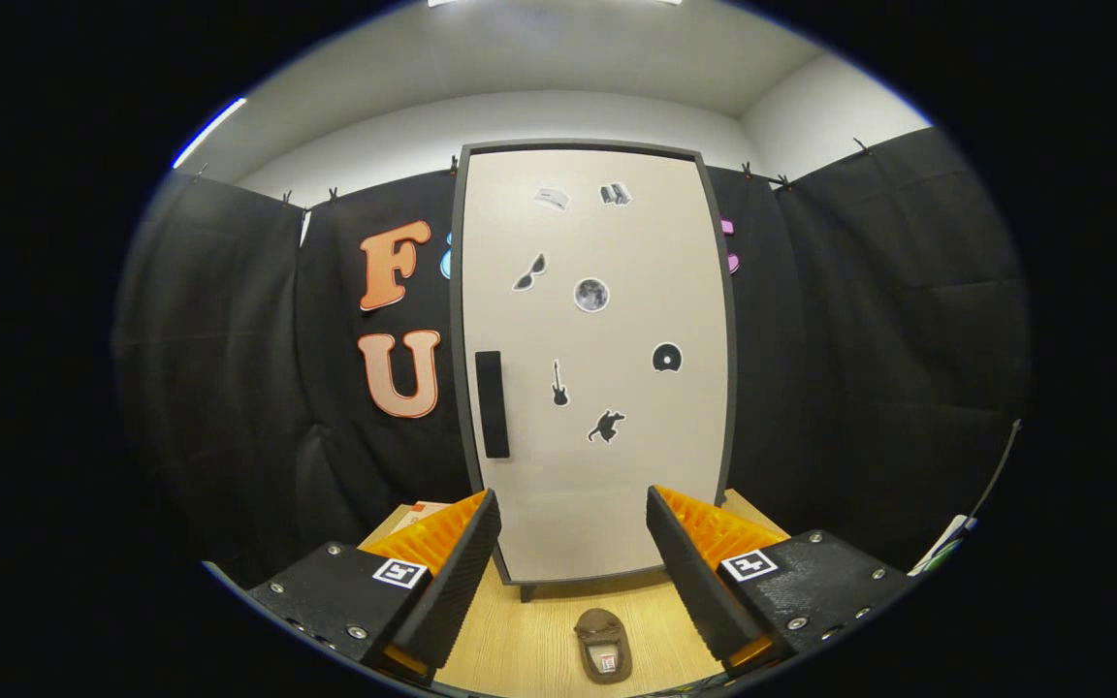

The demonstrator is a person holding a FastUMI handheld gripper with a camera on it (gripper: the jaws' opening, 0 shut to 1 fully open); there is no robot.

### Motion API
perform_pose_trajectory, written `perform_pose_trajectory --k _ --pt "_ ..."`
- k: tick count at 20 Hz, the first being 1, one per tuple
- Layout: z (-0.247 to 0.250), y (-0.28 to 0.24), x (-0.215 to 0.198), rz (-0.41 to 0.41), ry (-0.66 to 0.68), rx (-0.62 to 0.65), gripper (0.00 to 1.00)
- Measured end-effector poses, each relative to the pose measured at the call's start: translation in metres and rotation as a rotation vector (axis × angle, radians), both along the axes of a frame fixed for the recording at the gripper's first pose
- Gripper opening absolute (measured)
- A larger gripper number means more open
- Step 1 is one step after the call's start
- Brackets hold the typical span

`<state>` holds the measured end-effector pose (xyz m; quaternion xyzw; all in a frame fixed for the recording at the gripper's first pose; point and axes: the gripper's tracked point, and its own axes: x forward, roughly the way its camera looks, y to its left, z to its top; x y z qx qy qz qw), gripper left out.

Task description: Open the shoe cabinet door, grab the shoes and put them into the shoe cabinet, then close the shoe cabinet door.

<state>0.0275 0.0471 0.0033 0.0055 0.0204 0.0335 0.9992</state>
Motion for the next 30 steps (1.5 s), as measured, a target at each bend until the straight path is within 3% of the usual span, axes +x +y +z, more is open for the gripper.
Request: perform_pose_trajectory --k 16,25,27,30 --pt "0.015 0.087 0.130 0.152 -0.001 -0.005 0.95" --pt "0.005 0.113 0.188 0.184 0.022 -0.012 0.95" --pt "0.004 0.117 0.200 0.183 0.017 -0.017 0.91" --pt "0.005 0.118 0.210 0.172 0.003 -0.025 0.77"
